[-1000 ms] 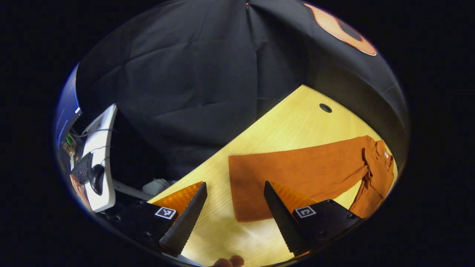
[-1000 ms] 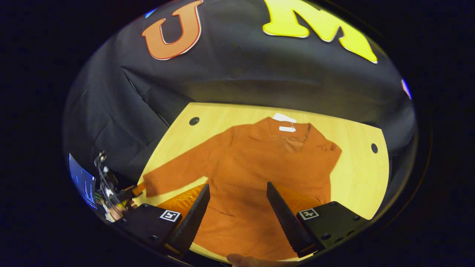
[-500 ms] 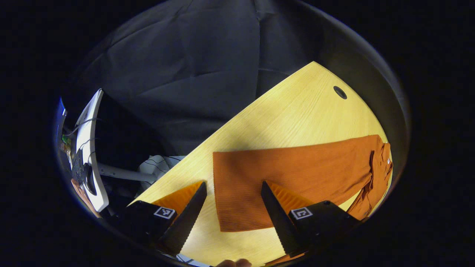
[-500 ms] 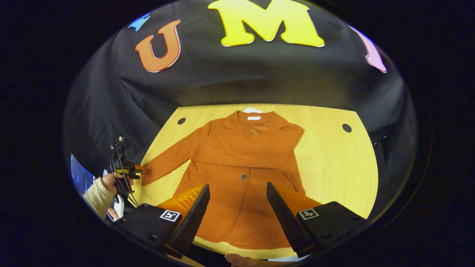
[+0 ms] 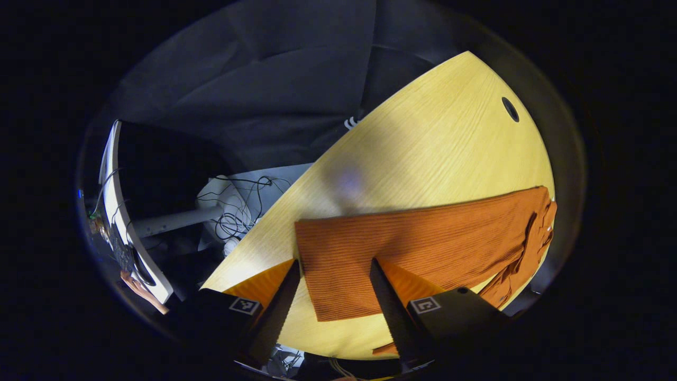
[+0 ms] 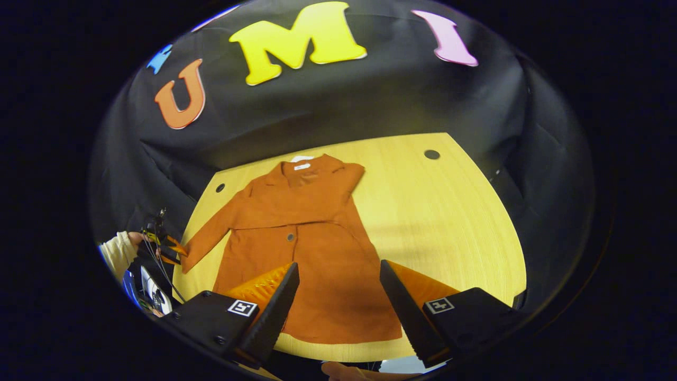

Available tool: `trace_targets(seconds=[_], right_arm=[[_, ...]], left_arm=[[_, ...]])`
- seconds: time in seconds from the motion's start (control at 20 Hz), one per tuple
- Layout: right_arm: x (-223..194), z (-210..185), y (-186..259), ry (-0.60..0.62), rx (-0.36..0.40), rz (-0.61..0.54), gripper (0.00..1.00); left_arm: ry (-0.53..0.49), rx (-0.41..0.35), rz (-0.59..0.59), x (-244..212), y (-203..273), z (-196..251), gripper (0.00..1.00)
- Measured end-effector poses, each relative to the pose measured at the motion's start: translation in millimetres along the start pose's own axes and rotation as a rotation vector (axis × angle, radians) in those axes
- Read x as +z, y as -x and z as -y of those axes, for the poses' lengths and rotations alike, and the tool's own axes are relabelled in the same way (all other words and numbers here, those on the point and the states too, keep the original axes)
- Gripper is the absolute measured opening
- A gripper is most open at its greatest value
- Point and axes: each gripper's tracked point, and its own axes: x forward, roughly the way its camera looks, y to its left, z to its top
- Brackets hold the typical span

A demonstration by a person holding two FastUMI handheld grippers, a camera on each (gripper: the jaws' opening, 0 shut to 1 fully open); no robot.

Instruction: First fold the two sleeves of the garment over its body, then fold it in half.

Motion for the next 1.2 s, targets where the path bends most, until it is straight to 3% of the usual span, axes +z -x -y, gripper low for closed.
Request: trace_targets(seconds=[0.05,0.1,0.15,0.25,0.35,0.4,0.5,0.75,0.8,0.85,0.95,1.1,1.15,1.2], right_arm=[[-3.9,9.5,2.3,-0.020,-0.001,0.003,0.99],[-7.6,18.3,3.2,-0.040,-0.004,0.003,0.99],[-11.3,26.9,4.8,-0.058,-0.005,-0.001,0.99],[-16.1,41.0,4.9,-0.079,-0.013,-0.009,0.99],[-15.9,49.7,5.0,-0.089,-0.014,-0.008,0.99],[-14.8,51.4,5.5,-0.087,-0.011,-0.004,0.99],[-12.8,55.4,5.1,-0.080,-0.003,0.005,0.99],[-11.7,60.0,-5.8,-0.072,0.043,-0.010,0.99],[-11.2,60.1,-8.0,-0.069,0.055,-0.014,0.99],[-10.1,60.6,-10.7,-0.064,0.067,-0.017,0.99],[-7.6,61.2,-14.9,-0.057,0.092,-0.023,0.99],[0.7,55.7,-23.7,-0.034,0.139,-0.018,0.99],[3.0,53.6,-26.9,-0.027,0.151,-0.022,0.99],[4.7,51.4,-30.6,-0.020,0.163,-0.025,0.99]], left_arm=[[-0.004,-0.001,0.002,-0.3,1.2,3.3,0.83],[0.010,-0.002,0.008,-1.0,1.6,6.8,0.64],[0.023,-0.005,0.015,-0.8,1.4,9.7,0.70],[0.035,-0.020,0.022,-2.1,0.9,15.1,0.49],[0.040,-0.047,0.022,-3.5,-0.5,25.1,0.35],[0.021,-0.047,0.037,-1.1,1.2,27.5,0.17],[0.006,-0.065,0.066,-4.0,4.9,28.2,0.08],[-0.074,-0.104,0.134,-9.2,40.6,57.7,0.06],[-0.090,-0.125,0.156,-7.9,51.6,70.3,0.12],[-0.107,-0.140,0.181,-7.0,62.7,80.0,0.05],[-0.142,-0.158,0.228,-5.1,85.1,99.6,0.05],[-0.199,-0.223,0.268,-10.7,117.2,153.8,0.05],[-0.227,-0.236,0.285,-12.8,125.5,171.2,0.12],[-0.264,-0.246,0.298,-16.8,132.6,190.7,0.05]])
